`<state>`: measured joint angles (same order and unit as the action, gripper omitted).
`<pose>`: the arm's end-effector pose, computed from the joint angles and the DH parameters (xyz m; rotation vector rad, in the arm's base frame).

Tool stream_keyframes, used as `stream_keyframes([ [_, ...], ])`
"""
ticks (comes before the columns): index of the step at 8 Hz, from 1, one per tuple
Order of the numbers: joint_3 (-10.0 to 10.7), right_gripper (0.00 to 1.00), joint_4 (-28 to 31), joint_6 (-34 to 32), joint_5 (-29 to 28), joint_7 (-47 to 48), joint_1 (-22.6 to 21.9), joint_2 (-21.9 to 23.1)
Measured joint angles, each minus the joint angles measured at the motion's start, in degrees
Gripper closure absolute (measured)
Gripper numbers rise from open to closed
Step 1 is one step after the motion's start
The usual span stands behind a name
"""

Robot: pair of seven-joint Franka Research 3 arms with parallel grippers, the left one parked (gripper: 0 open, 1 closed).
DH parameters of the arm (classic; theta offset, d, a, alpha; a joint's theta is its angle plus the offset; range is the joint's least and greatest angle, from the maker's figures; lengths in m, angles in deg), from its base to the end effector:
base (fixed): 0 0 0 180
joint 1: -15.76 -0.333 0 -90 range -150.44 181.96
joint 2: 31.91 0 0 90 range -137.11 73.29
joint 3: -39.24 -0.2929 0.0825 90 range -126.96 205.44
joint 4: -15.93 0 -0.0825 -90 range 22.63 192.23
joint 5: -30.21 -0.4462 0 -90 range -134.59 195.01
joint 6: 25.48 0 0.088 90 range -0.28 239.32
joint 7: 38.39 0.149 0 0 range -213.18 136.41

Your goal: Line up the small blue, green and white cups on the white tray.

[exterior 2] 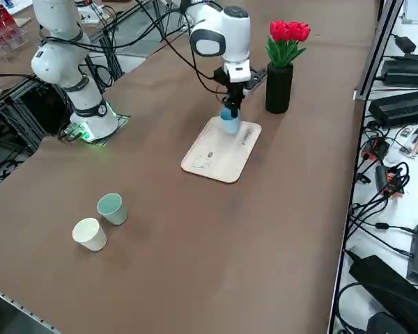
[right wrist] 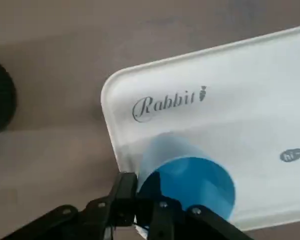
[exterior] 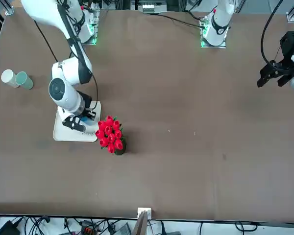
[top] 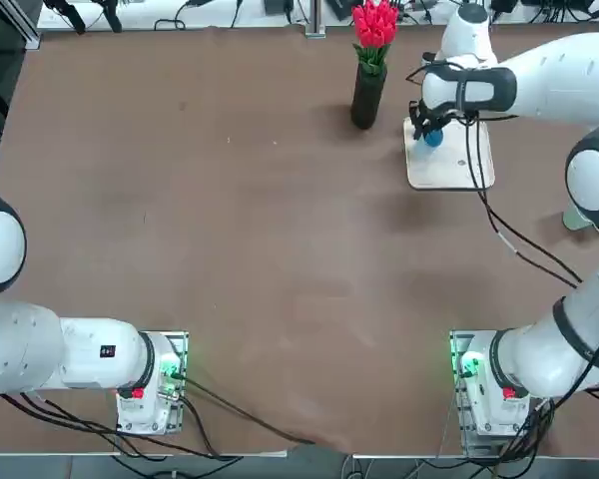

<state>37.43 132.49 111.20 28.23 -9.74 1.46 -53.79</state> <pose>0.6017 0.1760 0.1434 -3.0964 0.3835 0.0651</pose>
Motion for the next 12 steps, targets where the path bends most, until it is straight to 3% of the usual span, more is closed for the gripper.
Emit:
stream_keyframes([
  [3, 0.1, 0.94, -0.02, 1.31, 0.0, 0.63, -0.83, -0.81],
  [7, 0.1, 0.27, -1.11, -0.22, 0.0, 0.71, -1.24, -0.92],
  [9, 0.15, 0.0, -4.57, -6.43, 0.0, 0.71, -1.25, -0.08],
  [12, 1.55, 0.0, -9.46, -21.6, 0.0, 1.06, -0.3, 5.33],
])
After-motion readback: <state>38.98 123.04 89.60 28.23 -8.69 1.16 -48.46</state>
